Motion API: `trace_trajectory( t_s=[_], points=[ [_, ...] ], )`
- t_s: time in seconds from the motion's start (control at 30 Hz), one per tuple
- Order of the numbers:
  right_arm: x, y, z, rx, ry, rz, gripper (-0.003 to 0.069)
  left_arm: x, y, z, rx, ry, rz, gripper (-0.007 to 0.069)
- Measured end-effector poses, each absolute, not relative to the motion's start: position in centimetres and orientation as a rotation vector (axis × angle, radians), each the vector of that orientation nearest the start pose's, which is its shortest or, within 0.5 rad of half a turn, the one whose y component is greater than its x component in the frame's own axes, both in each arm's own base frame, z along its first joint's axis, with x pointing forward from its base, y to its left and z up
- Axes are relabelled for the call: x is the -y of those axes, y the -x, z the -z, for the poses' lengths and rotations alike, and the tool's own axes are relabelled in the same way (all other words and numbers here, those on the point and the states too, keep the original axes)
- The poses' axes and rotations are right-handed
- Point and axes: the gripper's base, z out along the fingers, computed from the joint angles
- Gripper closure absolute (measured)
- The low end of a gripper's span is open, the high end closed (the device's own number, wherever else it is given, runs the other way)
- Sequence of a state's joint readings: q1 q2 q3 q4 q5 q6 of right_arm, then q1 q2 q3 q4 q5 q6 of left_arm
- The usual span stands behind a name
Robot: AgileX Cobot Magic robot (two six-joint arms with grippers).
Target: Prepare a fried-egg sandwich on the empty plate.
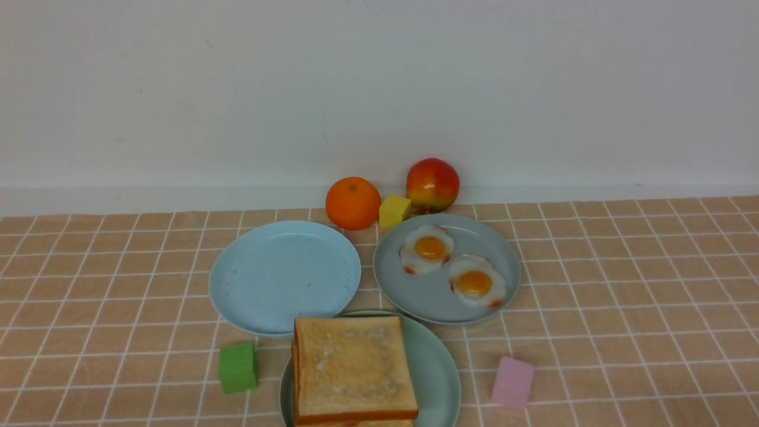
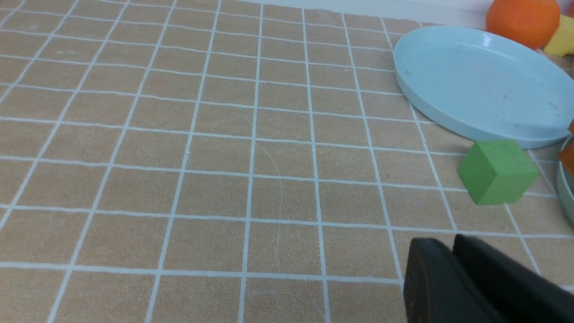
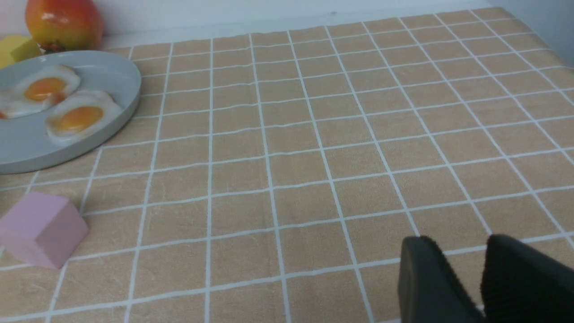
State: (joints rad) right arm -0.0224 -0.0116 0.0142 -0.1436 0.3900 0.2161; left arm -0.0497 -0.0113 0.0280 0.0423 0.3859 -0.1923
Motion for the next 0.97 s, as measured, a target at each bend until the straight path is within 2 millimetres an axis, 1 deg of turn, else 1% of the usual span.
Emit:
trace_trajectory(
  t_s=[0.97],
  points=[
    [0.61,-5.18,-17.44,-1.867,-0.136,0.009,0.0419,0.11,-5.22,-16.97,-1.885,0.108,0.124,0.0532]
  ],
)
